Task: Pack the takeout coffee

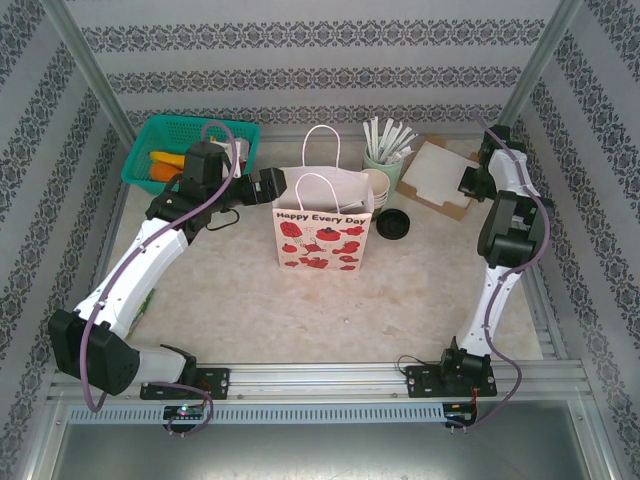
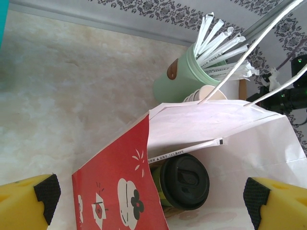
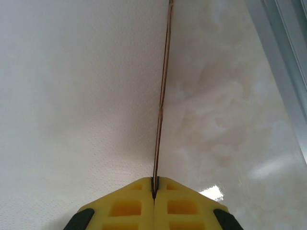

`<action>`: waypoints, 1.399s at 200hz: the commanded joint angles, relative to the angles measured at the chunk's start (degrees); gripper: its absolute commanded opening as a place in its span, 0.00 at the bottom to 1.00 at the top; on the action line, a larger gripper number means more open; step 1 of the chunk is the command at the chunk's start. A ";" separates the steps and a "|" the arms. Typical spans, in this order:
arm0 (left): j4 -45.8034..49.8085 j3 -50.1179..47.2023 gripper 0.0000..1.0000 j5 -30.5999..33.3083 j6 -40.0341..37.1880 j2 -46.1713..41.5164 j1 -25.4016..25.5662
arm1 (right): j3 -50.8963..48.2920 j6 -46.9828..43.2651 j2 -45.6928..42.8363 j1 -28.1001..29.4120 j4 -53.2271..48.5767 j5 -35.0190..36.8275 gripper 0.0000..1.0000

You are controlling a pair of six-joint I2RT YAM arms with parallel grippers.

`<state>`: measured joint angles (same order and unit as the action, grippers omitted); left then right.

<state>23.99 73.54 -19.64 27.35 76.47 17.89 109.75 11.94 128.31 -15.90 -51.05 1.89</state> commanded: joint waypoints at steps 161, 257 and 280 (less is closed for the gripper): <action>-0.08 5.83 1.00 -6.25 -1.53 4.47 -0.04 | -40.05 -20.50 -32.67 -3.10 -16.32 18.04 0.00; -2.19 2.86 1.00 -4.69 -0.02 3.12 -0.02 | -38.48 -34.88 -30.51 -2.14 1.08 4.77 0.00; -2.28 2.15 1.00 -3.73 0.07 2.18 0.01 | -36.60 -34.62 -28.29 -1.47 1.96 3.14 0.00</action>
<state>23.57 76.90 -24.80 27.20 80.75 17.89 70.43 -20.53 97.58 -18.44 -51.86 9.32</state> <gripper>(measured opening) 0.996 0.064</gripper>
